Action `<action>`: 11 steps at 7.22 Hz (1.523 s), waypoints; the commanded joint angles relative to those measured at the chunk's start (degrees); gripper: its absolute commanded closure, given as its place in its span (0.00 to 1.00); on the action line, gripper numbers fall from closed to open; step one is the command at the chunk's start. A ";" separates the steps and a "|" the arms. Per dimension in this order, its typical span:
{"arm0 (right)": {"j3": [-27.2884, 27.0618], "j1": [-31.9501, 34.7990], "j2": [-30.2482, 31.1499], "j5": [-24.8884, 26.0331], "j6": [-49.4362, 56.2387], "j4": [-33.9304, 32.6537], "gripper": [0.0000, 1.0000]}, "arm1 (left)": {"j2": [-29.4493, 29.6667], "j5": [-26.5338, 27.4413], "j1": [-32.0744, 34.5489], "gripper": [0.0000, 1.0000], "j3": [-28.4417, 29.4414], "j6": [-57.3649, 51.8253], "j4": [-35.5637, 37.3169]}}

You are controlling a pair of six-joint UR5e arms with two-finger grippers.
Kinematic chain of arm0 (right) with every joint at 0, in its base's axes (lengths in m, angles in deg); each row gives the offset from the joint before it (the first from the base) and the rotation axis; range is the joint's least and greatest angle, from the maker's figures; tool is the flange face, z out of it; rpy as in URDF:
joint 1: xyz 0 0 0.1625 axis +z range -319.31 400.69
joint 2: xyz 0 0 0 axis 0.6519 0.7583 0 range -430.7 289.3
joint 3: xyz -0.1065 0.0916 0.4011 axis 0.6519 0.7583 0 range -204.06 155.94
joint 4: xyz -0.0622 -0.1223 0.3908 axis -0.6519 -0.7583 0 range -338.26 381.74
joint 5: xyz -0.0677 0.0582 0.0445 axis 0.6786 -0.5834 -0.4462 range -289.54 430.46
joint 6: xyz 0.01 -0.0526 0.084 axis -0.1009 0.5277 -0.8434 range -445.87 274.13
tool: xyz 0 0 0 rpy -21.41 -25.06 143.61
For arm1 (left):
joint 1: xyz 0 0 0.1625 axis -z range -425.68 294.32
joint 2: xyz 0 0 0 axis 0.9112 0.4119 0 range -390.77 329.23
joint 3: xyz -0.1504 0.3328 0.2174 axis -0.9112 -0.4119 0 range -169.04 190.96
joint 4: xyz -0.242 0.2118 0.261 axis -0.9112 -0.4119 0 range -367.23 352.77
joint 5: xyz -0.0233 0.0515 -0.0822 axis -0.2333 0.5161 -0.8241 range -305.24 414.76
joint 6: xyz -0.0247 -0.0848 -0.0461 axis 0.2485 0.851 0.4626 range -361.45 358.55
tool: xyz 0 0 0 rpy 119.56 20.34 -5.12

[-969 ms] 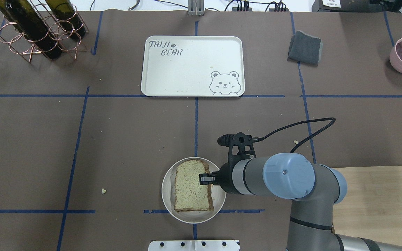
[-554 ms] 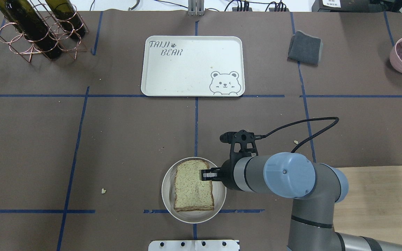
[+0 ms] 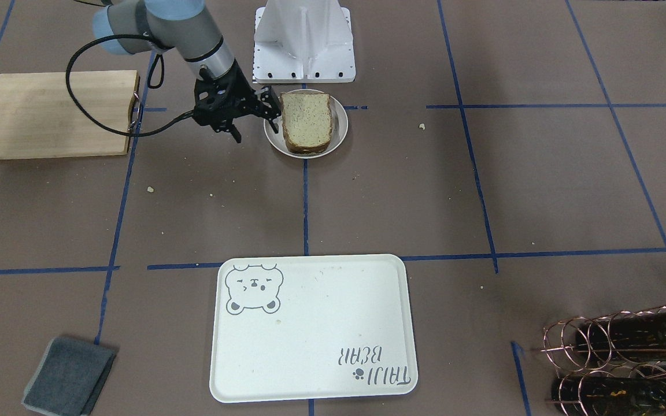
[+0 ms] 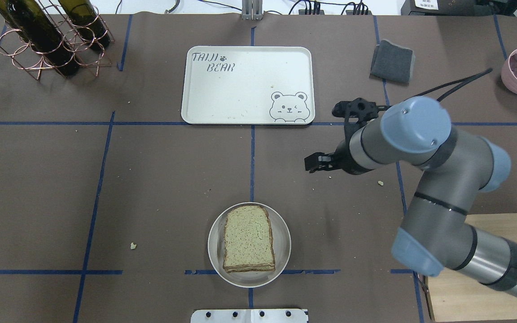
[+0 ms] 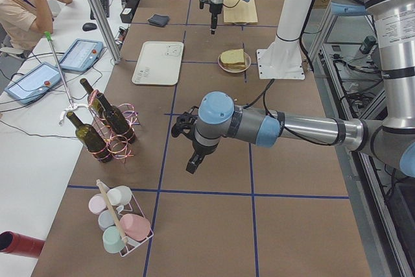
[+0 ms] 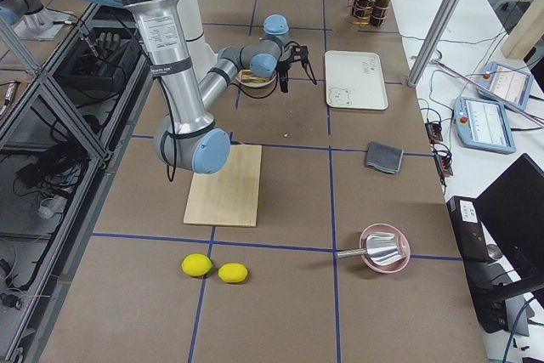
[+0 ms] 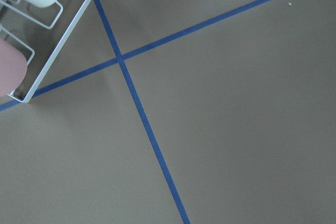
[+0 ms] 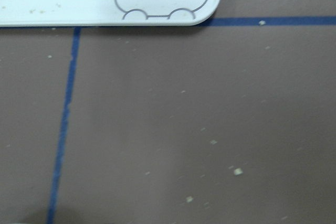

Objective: Make sandwich and place on tray

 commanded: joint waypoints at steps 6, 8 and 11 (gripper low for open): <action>-5.33 43.83 32.60 -16.82 61.67 -7.73 0.00 | 8.54 -3.06 -15.73 0.00 -2.61 34.43 -25.85; -4.20 51.84 39.64 -19.36 63.30 -7.14 0.00 | 10.83 6.69 -32.85 0.00 -6.41 54.36 -25.86; -2.52 54.34 40.37 -20.96 65.06 -7.23 0.00 | 15.31 26.05 -56.33 0.08 -7.58 84.34 -25.60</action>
